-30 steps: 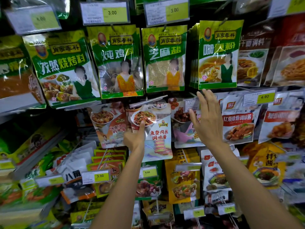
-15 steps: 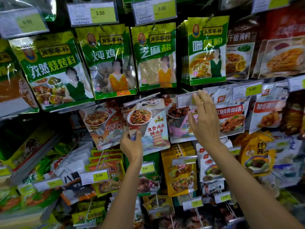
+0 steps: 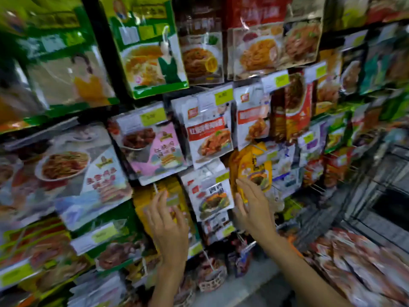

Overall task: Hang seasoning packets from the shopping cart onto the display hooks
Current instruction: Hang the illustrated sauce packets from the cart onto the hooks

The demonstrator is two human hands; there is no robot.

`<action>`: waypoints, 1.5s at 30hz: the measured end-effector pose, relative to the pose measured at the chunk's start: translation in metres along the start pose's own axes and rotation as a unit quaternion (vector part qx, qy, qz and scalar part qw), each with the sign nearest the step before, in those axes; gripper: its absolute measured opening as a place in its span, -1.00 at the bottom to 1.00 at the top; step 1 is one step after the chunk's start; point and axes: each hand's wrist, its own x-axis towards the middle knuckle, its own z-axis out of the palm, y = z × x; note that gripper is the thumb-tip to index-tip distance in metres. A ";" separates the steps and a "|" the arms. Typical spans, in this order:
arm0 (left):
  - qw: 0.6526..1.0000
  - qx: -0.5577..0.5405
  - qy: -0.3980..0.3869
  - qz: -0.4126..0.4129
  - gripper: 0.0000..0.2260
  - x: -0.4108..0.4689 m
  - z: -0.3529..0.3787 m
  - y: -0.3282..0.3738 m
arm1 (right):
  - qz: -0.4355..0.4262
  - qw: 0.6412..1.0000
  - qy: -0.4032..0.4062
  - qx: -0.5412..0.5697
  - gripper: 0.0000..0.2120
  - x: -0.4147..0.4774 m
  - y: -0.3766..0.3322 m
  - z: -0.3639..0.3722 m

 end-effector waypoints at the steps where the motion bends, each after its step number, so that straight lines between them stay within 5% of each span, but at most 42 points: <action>1: 0.997 -0.034 -0.062 -0.016 -0.74 -0.013 0.018 0.017 | 0.022 1.000 -0.006 -0.003 -0.62 -0.008 0.016 -0.009; 6: 0.940 -0.151 -0.292 -0.096 -0.75 -0.083 0.103 0.103 | 0.120 0.992 0.013 -0.026 -0.66 -0.048 0.101 -0.059; 14: 0.846 -0.200 -0.495 0.003 -0.82 -0.176 0.208 0.194 | 0.333 0.939 0.072 -0.051 -0.79 -0.118 0.218 -0.124; 21: 0.734 -0.162 -0.653 0.092 -0.74 -0.225 0.309 0.223 | 0.519 0.845 0.117 -0.052 -0.75 -0.162 0.309 -0.125; 28: 0.630 -0.131 -0.760 0.094 -0.70 -0.286 0.422 0.221 | 0.662 0.727 0.172 -0.055 -0.76 -0.189 0.402 -0.091; 34: 0.617 -0.095 -0.775 0.101 -0.72 -0.353 0.507 0.207 | 0.730 0.653 0.201 -0.031 -0.81 -0.208 0.484 -0.060; 41: 0.630 -0.052 -0.775 0.017 -0.78 -0.411 0.567 0.198 | 0.813 0.533 0.235 -0.007 -0.73 -0.222 0.559 -0.037; 45: 0.645 -0.019 -0.762 -0.056 -0.63 -0.434 0.596 0.200 | 0.835 0.484 0.261 0.035 -0.67 -0.225 0.589 -0.034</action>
